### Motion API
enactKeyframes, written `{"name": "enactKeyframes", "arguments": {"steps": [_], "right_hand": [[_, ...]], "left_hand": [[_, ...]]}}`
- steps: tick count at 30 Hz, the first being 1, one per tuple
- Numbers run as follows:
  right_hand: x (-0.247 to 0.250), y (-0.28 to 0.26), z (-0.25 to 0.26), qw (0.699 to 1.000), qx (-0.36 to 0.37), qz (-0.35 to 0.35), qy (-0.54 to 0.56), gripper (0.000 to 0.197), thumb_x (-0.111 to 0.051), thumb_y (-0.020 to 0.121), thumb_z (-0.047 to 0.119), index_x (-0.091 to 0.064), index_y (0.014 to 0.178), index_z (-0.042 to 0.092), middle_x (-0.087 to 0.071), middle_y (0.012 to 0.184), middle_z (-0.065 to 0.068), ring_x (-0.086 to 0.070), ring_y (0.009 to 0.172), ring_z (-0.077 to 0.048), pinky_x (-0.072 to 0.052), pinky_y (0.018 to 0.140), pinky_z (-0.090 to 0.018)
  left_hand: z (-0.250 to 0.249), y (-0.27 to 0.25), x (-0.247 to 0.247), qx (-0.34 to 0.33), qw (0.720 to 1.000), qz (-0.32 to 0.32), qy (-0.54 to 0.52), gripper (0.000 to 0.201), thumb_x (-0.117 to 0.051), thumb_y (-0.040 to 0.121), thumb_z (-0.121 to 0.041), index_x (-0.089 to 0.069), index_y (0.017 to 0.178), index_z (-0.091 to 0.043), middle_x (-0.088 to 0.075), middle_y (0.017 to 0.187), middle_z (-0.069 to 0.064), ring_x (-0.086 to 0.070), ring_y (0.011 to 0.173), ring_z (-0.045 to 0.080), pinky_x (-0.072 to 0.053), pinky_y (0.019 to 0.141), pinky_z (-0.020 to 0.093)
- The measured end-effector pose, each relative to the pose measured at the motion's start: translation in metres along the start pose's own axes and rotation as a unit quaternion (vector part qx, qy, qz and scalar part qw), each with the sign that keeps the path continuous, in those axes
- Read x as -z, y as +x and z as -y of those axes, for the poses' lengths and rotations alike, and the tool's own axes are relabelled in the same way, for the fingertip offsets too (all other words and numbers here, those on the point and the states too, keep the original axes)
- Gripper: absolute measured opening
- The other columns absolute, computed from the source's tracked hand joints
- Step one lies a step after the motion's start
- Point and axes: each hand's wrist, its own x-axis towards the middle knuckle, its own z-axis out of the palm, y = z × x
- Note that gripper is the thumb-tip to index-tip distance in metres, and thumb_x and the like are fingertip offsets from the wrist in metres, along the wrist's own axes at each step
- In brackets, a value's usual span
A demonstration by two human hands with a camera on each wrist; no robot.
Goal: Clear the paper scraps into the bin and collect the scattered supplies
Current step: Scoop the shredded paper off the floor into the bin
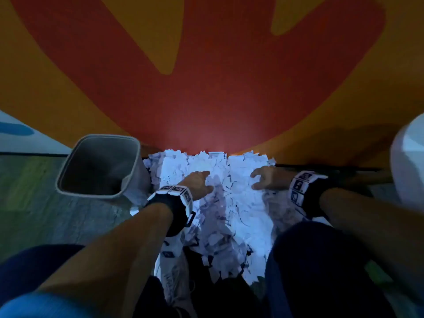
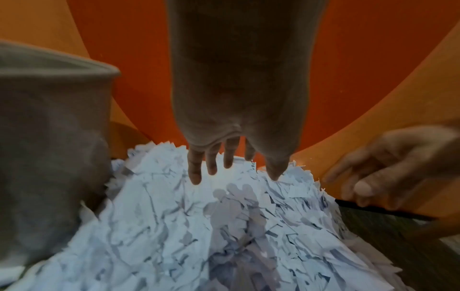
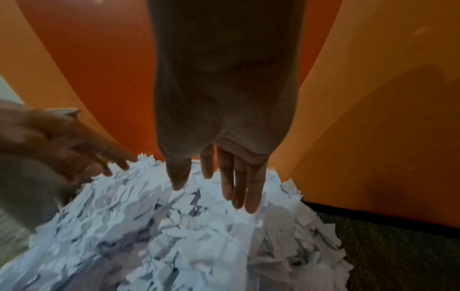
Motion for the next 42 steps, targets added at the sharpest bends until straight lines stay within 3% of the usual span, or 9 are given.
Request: {"name": "enactKeyframes", "arguments": {"steps": [7,11,14,19,24,30,36,39,42], "right_hand": [[-0.057,0.056,-0.004,0.998,0.027,0.009,-0.047,0.096,-0.069,0.083,0.057,-0.014,0.156,0.03,-0.022,0.16,-0.014,-0.021,0.147,-0.037,-0.027,0.116,-0.052],[-0.074,0.085,-0.002,0.997,-0.007,0.039,-0.072,0.116,-0.072,0.075,0.063,0.013,0.152,0.046,0.018,0.163,-0.009,0.01,0.147,-0.046,-0.018,0.115,-0.062],[-0.083,0.103,0.003,0.996,0.016,0.042,-0.08,0.122,-0.074,0.073,0.062,0.02,0.149,0.047,0.025,0.161,-0.012,0.012,0.145,-0.053,-0.021,0.112,-0.063],[-0.071,0.118,0.009,0.987,0.028,0.046,-0.151,0.118,-0.071,0.075,0.063,0.017,0.152,0.041,0.009,0.163,-0.011,-0.014,0.144,-0.047,-0.032,0.108,-0.058],[-0.059,0.123,0.01,0.986,0.059,0.06,-0.146,0.116,-0.07,0.075,0.066,0.009,0.154,0.036,-0.017,0.157,-0.013,-0.034,0.136,-0.038,-0.039,0.106,-0.054],[-0.088,0.119,0.013,0.989,0.09,0.022,-0.116,0.096,-0.069,0.078,0.055,-0.007,0.147,0.03,-0.031,0.139,-0.011,-0.038,0.121,-0.038,-0.043,0.096,-0.051],[-0.103,0.122,0.029,0.993,0.084,-0.052,-0.066,0.065,-0.064,0.087,0.025,-0.025,0.138,0.015,-0.038,0.13,-0.013,-0.055,0.104,-0.035,-0.048,0.09,-0.045],[-0.101,0.132,0.033,0.995,0.09,-0.024,-0.027,0.058,-0.057,0.09,0.014,-0.034,0.143,0.013,-0.042,0.143,-0.014,-0.051,0.122,-0.034,-0.043,0.101,-0.037],[-0.085,0.141,0.035,0.996,0.091,-0.002,-0.006,0.051,-0.054,0.092,0.006,-0.048,0.142,0.007,-0.047,0.144,-0.014,-0.048,0.131,-0.033,-0.039,0.106,-0.036]], "left_hand": [[0.016,0.047,-0.046,0.049,0.999,0.007,0.014,0.085,-0.06,0.091,-0.054,-0.011,0.158,-0.034,-0.007,0.164,0.014,-0.012,0.147,0.043,-0.03,0.114,0.059],[0.031,0.068,-0.072,0.074,0.997,0.02,-0.017,0.102,-0.069,0.084,-0.053,0.003,0.155,-0.046,0.019,0.164,0.005,0.012,0.149,0.044,-0.024,0.115,0.065],[0.036,0.083,-0.085,0.073,0.997,0.007,-0.002,0.113,-0.074,0.08,-0.05,0.012,0.153,-0.046,0.022,0.163,0.007,0.017,0.147,0.046,-0.027,0.112,0.068],[0.043,0.1,-0.081,0.046,0.996,0.007,0.071,0.119,-0.077,0.078,-0.048,0.015,0.152,-0.043,0.021,0.162,0.012,0.018,0.145,0.051,-0.029,0.103,0.077],[0.053,0.095,-0.065,-0.021,0.988,-0.011,0.152,0.097,-0.074,0.081,-0.04,-0.007,0.152,-0.034,-0.012,0.153,0.014,-0.021,0.136,0.047,-0.051,0.091,0.061],[0.069,0.084,-0.048,-0.088,0.974,0.005,0.21,0.064,-0.053,0.096,-0.043,-0.023,0.151,-0.027,-0.025,0.147,0.018,-0.035,0.127,0.043,-0.052,0.089,0.055],[0.093,0.076,-0.062,-0.058,0.979,0.01,0.195,0.11,-0.071,0.079,-0.059,0.007,0.155,-0.041,0.006,0.163,0.017,-0.003,0.146,0.048,-0.041,0.101,0.066],[0.097,0.081,-0.077,-0.001,0.986,-0.001,0.164,0.102,-0.069,0.084,-0.049,0.005,0.154,-0.042,0.005,0.162,0.011,-0.001,0.147,0.045,-0.04,0.1,0.067],[0.095,0.089,-0.084,-0.011,0.977,-0.052,0.206,0.074,-0.06,0.089,-0.027,-0.017,0.149,-0.033,-0.023,0.145,0.015,-0.03,0.13,0.045,-0.055,0.083,0.057]]}}
